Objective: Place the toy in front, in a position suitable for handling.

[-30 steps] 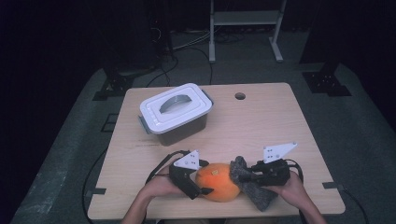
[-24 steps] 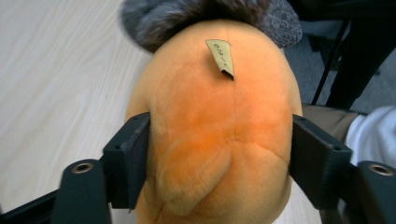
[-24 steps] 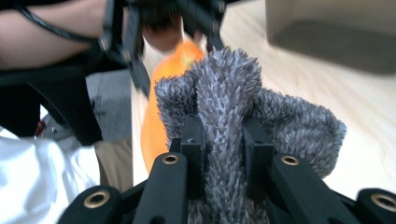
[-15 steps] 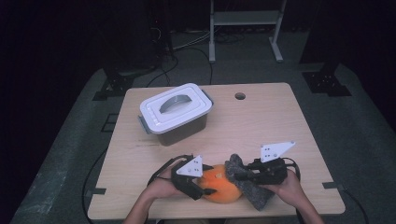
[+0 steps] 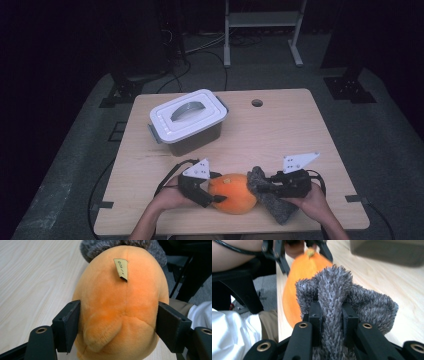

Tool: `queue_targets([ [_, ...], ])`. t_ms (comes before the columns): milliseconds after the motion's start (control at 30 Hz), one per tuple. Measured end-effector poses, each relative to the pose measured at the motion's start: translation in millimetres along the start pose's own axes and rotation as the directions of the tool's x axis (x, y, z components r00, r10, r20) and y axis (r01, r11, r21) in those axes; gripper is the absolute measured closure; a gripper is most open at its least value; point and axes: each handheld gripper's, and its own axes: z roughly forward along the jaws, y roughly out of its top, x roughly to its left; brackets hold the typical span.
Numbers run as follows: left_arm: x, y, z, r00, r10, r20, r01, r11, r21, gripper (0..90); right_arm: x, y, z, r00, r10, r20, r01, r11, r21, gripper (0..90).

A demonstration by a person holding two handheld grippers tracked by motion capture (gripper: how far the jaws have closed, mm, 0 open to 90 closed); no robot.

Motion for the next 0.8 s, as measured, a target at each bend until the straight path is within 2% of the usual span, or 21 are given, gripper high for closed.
queue_targets([
  [100,4.0,-2.6,-2.3,0.9996,-0.029,0.0,0.029,0.9995,-0.011,27.8,-4.3,-6.6,-0.5,0.9996,0.028,0.007,-0.028,0.999,0.024,73.9],
  [167,4.0,-2.5,-2.2,0.9995,-0.031,-0.001,0.031,0.9995,-0.011,28.6,-4.8,-7.0,-1.3,0.9995,0.029,0.011,-0.029,0.999,0.027,73.9],
  [200,3.5,-1.7,-2.0,0.9995,-0.031,-0.006,0.031,0.9995,-0.008,28.6,-3.9,-5.7,-2.5,0.9995,0.029,0.013,-0.029,0.999,0.015,73.9],
  [267,0.8,1.9,0.8,0.9996,-0.026,-0.015,0.026,0.9996,-0.008,29.2,3.5,4.7,-4.9,1.0,-0.004,0.007,0.004,0.999,-0.037,73.9],
  [367,-1.5,3.9,2.0,0.9997,-0.011,-0.022,0.01,0.9999,-0.004,29.5,8.0,11.2,-2.7,0.9996,-0.027,-0.002,0.027,0.998,-0.055,73.9],
  [400,-0.9,3.4,1.1,0.9997,-0.012,-0.021,0.012,0.9999,-0.003,29.6,9.5,11.9,2.0,0.9991,-0.041,0.002,0.041,0.999,-0.031,73.9],
  [500,0.9,1.8,0.3,0.9996,-0.024,-0.017,0.024,0.9997,-0.011,30.1,6.3,7.8,3.0,0.9997,-0.024,-0.01,0.024,0.999,-0.029,73.9],
  [533,3.5,0.8,-0.7,0.9989,-0.044,-0.016,0.044,0.9989,-0.016,30.2,3.2,3.6,1.8,0.9998,-0.02,0.007,0.02,1.0,-0.004,73.9],
  [667,6.1,-0.2,-1.6,0.9978,-0.064,-0.017,0.063,0.9977,-0.023,30.3,-1.4,-4.2,-1.2,0.9996,0.004,0.029,-0.004,1.0,0.021,73.8],
  [733,5.4,1.0,-1.4,0.9975,-0.068,-0.022,0.067,0.9975,-0.023,30.4,1.3,0.3,-4.5,0.9994,-0.008,0.034,0.008,1.0,-0.007,73.8],
  [800,3.5,2.0,0.2,0.998,-0.059,-0.023,0.059,0.9979,-0.026,30.5,5.5,6.5,-5.4,0.9997,-0.018,0.015,0.019,0.998,-0.052,73.8],
])
